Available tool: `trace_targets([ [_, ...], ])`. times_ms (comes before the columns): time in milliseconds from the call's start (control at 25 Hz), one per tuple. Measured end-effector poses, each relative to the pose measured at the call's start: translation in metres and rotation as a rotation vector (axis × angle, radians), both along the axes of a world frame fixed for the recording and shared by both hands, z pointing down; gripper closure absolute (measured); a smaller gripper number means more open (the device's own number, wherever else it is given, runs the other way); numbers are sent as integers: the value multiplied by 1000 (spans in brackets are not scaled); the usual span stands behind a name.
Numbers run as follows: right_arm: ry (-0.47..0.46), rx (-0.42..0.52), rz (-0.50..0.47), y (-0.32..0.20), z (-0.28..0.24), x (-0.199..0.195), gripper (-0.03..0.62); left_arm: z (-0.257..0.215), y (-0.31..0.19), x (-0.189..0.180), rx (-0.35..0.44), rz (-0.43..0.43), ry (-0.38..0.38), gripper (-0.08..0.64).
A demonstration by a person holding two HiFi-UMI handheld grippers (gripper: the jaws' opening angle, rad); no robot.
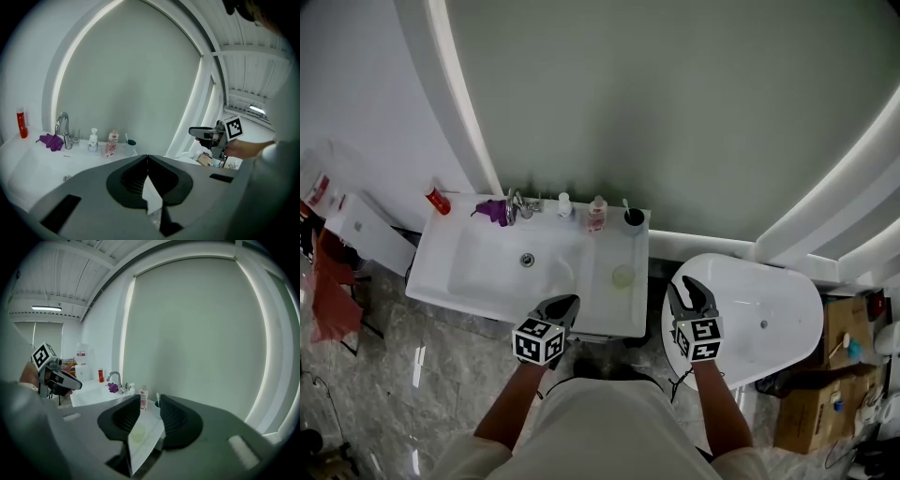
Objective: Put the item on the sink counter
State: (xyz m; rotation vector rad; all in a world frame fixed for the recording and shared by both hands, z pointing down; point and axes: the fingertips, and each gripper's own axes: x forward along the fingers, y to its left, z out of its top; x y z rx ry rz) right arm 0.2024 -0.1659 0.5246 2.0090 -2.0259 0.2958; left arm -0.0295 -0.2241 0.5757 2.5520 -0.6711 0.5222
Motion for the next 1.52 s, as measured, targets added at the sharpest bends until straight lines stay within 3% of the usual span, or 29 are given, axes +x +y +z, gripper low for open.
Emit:
trace_targets([
  [560,-39,50,-56,11,-24,39,581,-48,4,38,81,-92,35,552],
  [960,-155,107,-124,13,-41,38,581,-68,2,36,123,-129,39,552],
  [1520,-156,100,-135,9,-35,37,581,-70,-1,41,121,-133,51,553],
])
